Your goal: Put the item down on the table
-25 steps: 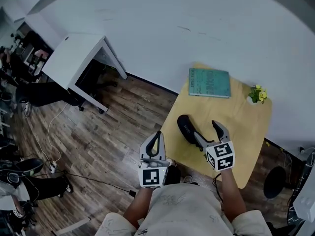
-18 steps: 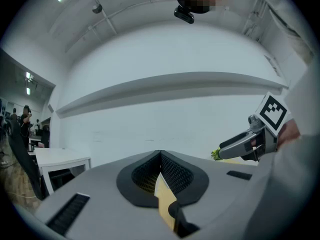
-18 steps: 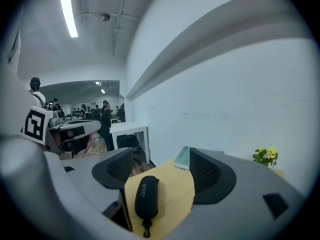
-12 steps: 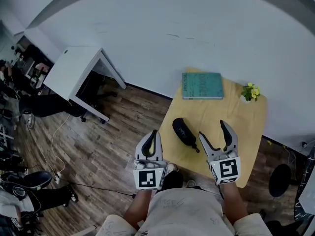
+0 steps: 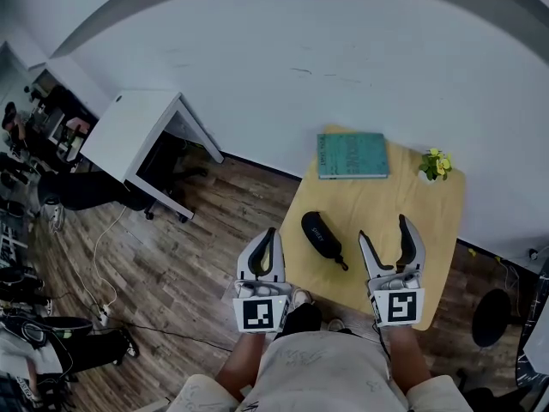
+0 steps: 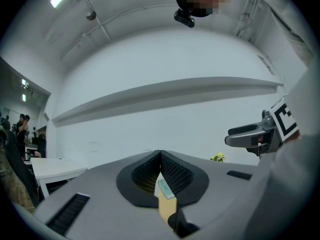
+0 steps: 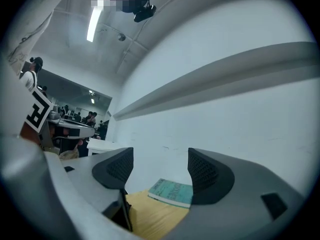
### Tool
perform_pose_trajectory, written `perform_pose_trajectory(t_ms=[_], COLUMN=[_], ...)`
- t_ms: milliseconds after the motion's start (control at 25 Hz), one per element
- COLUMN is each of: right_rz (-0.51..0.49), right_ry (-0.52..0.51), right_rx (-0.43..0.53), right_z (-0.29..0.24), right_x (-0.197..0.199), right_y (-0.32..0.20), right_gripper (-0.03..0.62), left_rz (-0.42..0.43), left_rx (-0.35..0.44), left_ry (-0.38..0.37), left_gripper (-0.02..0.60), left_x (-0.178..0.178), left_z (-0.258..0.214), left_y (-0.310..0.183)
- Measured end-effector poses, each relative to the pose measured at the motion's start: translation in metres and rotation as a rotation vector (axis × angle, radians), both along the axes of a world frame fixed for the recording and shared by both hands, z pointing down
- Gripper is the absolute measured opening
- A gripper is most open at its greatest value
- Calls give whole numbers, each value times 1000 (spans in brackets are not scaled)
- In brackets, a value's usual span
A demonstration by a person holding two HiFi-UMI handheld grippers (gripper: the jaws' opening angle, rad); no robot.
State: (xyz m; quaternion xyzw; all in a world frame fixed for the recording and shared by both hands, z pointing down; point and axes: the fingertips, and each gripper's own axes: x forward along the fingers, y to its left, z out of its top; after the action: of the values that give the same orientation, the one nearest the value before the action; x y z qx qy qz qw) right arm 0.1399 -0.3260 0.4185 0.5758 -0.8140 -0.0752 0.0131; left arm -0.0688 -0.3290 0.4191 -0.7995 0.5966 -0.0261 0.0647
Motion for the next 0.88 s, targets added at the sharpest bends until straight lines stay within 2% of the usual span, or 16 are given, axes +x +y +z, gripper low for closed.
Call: perform_pose_trajectory(t_ms=[360,400,680,880], right_rz=[-6,-8,-5,-6], right_ry=[7,6,26,28], right_rx=[-14,-16,-51,-56], right_z=[3,4,8,9], right_x=[-1,-1,-7,-9], right_y=[-5,-5,-5,-7], right_gripper=[341,323,33,15], left_rz=[-4,-8,5,15], left_rx=[-28,-25,-2,-47], left_ry=[-6,-3,19,-16], left_gripper=[8,8,8,8], left_x=[3,2,2,4], left_z=[5,5,2,6], left_y=[-2,-2,-1,0])
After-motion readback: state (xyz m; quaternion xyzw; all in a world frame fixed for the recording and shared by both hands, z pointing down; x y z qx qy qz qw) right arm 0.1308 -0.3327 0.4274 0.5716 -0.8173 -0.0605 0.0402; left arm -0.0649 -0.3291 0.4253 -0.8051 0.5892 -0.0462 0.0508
